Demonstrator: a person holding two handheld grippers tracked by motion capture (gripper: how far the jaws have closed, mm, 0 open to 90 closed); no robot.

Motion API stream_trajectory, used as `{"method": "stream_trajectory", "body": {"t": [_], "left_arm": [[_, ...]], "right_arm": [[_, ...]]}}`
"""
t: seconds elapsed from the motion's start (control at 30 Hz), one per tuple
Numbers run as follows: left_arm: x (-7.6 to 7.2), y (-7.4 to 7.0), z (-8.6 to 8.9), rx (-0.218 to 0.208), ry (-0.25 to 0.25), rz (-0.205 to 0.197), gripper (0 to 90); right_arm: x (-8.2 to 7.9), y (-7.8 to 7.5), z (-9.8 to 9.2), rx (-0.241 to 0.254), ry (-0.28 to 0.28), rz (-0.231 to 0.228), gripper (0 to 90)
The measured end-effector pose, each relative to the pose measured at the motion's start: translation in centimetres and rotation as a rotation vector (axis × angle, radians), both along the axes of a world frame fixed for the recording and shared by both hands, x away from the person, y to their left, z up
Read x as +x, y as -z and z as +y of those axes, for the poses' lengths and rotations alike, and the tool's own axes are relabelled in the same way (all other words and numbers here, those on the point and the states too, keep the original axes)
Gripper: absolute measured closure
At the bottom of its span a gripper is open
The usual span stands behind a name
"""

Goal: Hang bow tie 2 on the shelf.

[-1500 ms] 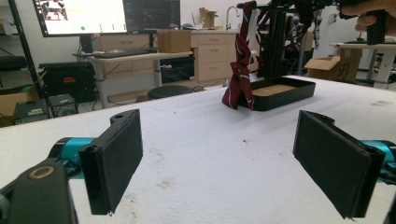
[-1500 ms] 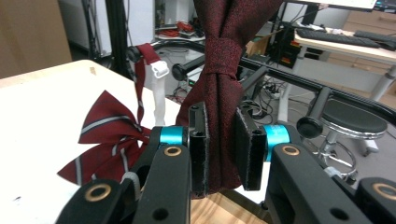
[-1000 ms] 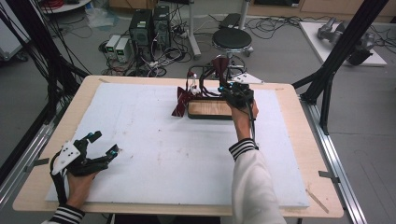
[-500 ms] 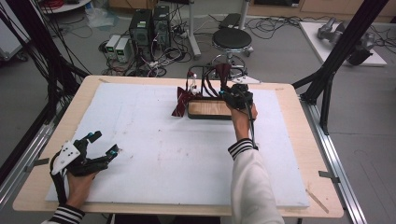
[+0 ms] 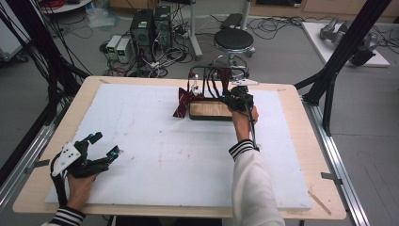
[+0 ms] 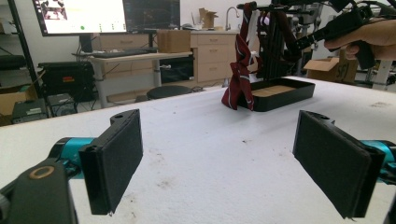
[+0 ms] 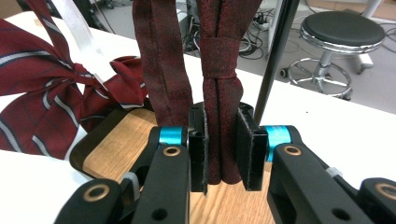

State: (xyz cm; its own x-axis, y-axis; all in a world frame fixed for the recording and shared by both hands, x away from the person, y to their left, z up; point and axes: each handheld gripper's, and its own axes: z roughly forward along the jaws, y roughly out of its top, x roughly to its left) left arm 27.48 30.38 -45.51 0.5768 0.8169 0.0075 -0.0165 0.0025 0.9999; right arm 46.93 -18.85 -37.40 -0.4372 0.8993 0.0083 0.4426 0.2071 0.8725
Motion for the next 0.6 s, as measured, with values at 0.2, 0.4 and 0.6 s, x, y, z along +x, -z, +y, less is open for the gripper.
{"method": "stream_trajectory", "body": {"t": [0.2,0.4,0.6], "left_arm": [[-0.03,-0.01,0.00,0.001,0.000,0.002,16.4],[-0.01,0.00,-0.02,0.001,-0.002,-0.001,16.4],[-0.02,-0.01,-0.04,0.007,-0.002,-0.002,16.4]], "right_arm": [[-0.01,0.15,-0.08,-0.026,0.010,0.047,77.7],[-0.02,0.23,0.17,-0.043,0.000,0.054,67.5],[-0.22,0.15,0.67,-0.076,-0.029,0.058,20.5]]}}
